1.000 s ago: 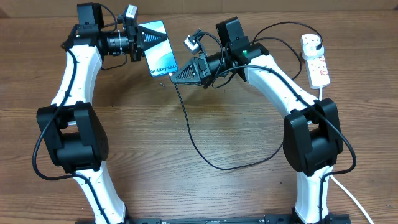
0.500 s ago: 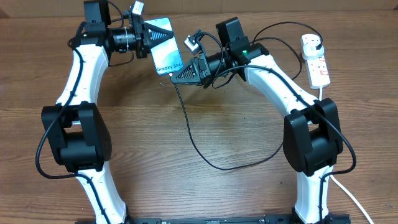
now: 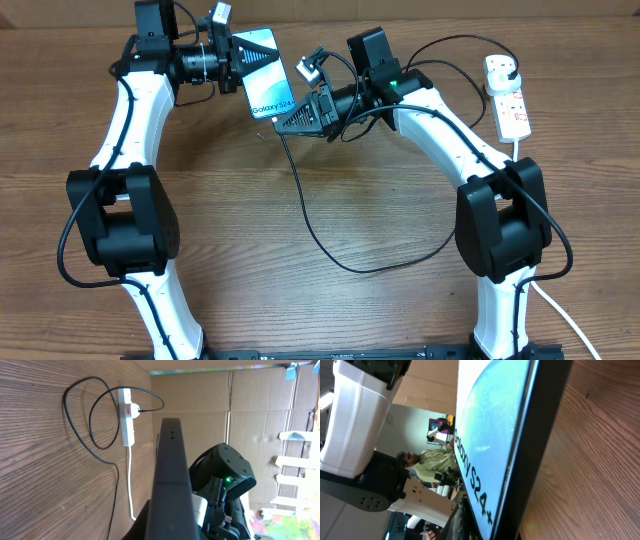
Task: Plug charger to phone and switch on socket
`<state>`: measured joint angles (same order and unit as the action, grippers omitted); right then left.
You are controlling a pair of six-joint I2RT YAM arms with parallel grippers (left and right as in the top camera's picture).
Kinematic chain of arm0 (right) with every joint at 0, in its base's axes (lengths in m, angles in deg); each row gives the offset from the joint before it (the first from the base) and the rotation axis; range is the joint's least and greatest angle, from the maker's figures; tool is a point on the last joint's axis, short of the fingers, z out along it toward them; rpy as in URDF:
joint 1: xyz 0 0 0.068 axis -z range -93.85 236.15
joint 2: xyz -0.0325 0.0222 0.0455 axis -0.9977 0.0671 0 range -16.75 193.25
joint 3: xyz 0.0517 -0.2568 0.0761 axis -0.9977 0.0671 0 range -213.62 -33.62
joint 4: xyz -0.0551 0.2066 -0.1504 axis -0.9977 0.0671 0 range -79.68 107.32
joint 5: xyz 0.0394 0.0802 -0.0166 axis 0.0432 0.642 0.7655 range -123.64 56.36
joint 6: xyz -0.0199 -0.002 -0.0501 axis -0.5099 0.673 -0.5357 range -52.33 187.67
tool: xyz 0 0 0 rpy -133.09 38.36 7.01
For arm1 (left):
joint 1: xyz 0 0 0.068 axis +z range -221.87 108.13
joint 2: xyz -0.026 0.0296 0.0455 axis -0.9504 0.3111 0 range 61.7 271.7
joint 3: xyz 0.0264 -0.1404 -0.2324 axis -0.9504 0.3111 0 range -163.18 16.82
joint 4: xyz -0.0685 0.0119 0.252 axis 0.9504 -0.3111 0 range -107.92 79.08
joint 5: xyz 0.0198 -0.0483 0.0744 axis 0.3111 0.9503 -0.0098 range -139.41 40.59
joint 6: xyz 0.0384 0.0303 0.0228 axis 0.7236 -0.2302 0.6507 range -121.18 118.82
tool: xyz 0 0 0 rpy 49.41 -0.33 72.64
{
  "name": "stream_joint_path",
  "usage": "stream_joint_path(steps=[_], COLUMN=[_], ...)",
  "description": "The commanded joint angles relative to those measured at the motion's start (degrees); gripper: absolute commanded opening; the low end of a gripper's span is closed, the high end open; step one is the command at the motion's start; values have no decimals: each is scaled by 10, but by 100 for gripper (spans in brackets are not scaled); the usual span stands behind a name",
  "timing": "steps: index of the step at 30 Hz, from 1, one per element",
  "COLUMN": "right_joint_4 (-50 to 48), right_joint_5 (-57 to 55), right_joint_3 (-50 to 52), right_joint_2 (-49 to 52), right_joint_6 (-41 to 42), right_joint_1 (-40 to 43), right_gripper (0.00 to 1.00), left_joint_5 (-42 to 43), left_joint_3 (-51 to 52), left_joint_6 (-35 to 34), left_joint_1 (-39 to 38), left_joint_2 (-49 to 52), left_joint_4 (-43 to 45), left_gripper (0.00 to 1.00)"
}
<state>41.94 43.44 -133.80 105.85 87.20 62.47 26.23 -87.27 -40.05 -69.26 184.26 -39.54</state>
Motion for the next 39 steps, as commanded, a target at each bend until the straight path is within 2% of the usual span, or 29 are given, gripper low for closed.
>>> stream_joint_path(steps=[1,39], right_joint_4=[-5,-16], right_joint_5=[-1,13], right_joint_3=[-11,-11], right_joint_2=[-13,-13], right_joint_6=[2,2], right_joint_1=[-1,16], right_gripper=[4,4], left_joint_5=[19,40], left_joint_3=[1,1], left_joint_6=[-3,-6], left_joint_1=[-6,-4], left_joint_2=[-2,-2], left_joint_4=[4,19], left_gripper=[4,4])
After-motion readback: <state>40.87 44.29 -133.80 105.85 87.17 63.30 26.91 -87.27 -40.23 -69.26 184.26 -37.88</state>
